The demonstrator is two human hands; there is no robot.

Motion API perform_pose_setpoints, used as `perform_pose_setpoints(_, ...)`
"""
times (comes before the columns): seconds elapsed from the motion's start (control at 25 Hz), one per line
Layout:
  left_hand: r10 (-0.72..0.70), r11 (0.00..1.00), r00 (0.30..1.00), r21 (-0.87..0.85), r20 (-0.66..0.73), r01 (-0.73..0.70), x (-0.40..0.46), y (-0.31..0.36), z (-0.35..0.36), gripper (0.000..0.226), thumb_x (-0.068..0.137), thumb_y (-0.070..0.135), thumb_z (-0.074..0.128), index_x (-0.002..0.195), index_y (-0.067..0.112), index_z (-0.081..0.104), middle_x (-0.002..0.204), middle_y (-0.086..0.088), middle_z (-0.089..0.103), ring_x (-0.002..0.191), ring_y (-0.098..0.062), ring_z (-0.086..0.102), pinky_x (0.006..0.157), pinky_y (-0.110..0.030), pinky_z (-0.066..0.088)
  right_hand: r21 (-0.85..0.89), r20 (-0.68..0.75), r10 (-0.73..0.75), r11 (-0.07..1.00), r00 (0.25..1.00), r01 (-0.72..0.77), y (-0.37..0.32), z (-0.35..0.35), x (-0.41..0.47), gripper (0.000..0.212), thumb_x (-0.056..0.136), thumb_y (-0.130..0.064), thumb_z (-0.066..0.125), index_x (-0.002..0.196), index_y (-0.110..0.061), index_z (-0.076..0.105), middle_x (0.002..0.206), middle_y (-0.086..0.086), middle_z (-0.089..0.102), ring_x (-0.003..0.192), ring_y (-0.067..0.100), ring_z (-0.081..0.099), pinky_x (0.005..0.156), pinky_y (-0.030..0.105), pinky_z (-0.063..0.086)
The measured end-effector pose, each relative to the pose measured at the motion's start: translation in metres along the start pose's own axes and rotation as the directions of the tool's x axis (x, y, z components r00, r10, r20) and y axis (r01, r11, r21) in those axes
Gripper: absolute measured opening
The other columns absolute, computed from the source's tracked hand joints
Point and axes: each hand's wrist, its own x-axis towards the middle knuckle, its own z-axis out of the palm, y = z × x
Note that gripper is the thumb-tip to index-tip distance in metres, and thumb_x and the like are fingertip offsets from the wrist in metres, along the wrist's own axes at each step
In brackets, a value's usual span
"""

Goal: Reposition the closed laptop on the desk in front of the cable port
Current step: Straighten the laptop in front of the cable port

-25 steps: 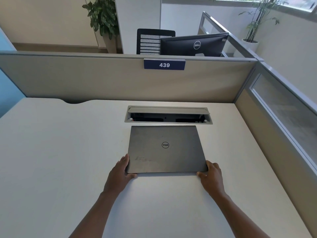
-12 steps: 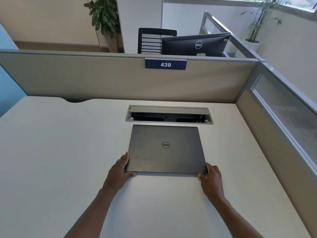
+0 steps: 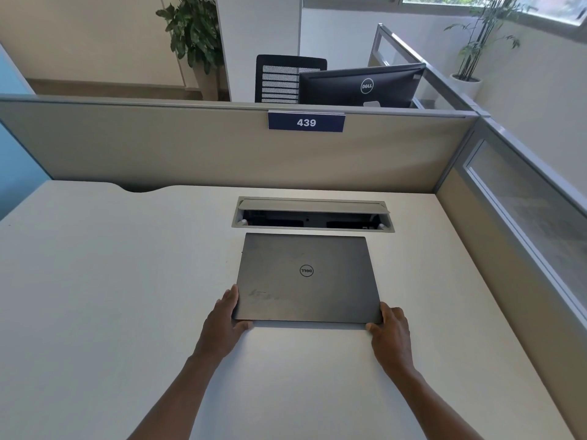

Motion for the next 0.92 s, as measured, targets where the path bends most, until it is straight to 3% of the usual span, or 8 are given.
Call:
perform_pose_setpoints(0.12,0.002,1.000,1.000,0.002,0.004,-0.002,-0.003,0.001,0.000,0.092,0.084,0.021,0.076,0.158,0.016,0.021,0.159,-0.004,0.036,0.144,-0.025,0.038,0.113,-0.037,0.038,-0.012,0.000,-0.010,1.000,1.000,0.010,0.002,0.002,0.001,0.022,0.088,-0.003,0.063,0.109,-0.004,0.057,0.102,0.009,0.051,0.098,0.033,0.051,0.087,0.042,0.048)
perform_pose_setpoints(0.28,-0.017,1.000,0.999,-0.012,0.035,0.017,-0.002,0.010,0.000,0.088,0.085,0.036,0.073,0.154,0.010,0.024,0.151,-0.002,0.040,0.139,-0.027,0.039,0.108,-0.037,0.040,0.046,0.026,0.016,0.999,1.000,-0.017,0.000,-0.004,0.005,0.032,0.085,-0.006,0.067,0.117,-0.006,0.061,0.104,0.009,0.053,0.097,0.030,0.054,0.081,0.034,0.043)
perform_pose_setpoints(0.4,0.026,0.991,0.999,0.128,-0.031,-0.022,-0.001,0.024,0.009,0.069,0.101,0.035,0.048,0.154,0.000,0.020,0.164,-0.019,0.017,0.152,-0.035,0.014,0.124,-0.043,0.020,0.057,-0.026,-0.001,0.998,1.000,0.003,-0.011,-0.003,0.001,0.058,0.088,-0.016,0.071,0.140,-0.002,0.049,0.132,0.018,0.054,0.121,0.035,0.050,0.100,0.038,0.044)
perform_pose_setpoints(0.48,0.135,0.972,0.989,0.205,-0.067,-0.119,0.004,0.040,0.018,0.057,0.105,0.026,0.034,0.156,0.006,0.022,0.166,-0.017,0.011,0.155,-0.031,0.005,0.126,-0.042,0.010,0.005,-0.036,-0.084,0.996,0.996,0.085,-0.027,0.004,-0.002,0.066,0.092,-0.020,0.067,0.148,-0.002,0.038,0.145,0.018,0.048,0.133,0.035,0.044,0.113,0.043,0.039)
perform_pose_setpoints(0.64,0.251,0.927,0.968,0.286,0.007,-0.242,0.023,0.075,0.033,0.054,0.105,0.022,0.028,0.157,0.009,0.020,0.167,-0.013,0.012,0.155,-0.028,0.007,0.126,-0.040,0.008,-0.111,0.066,-0.250,0.960,0.966,0.256,-0.064,0.027,0.009,0.058,0.101,-0.020,0.046,0.155,-0.005,0.027,0.161,0.014,0.031,0.150,0.030,0.026,0.123,0.040,0.021)
perform_pose_setpoints(0.92,0.269,0.825,0.956,0.485,0.114,-0.290,0.048,0.102,0.064,0.055,0.105,0.030,0.022,0.157,0.015,0.014,0.167,-0.010,0.009,0.155,-0.029,0.003,0.126,-0.045,0.004,-0.111,0.163,-0.297,0.942,0.941,0.317,-0.096,0.067,0.021,0.056,0.106,-0.019,0.029,0.158,-0.007,0.015,0.168,0.012,0.012,0.156,0.024,0.004,0.127,0.037,0.002)
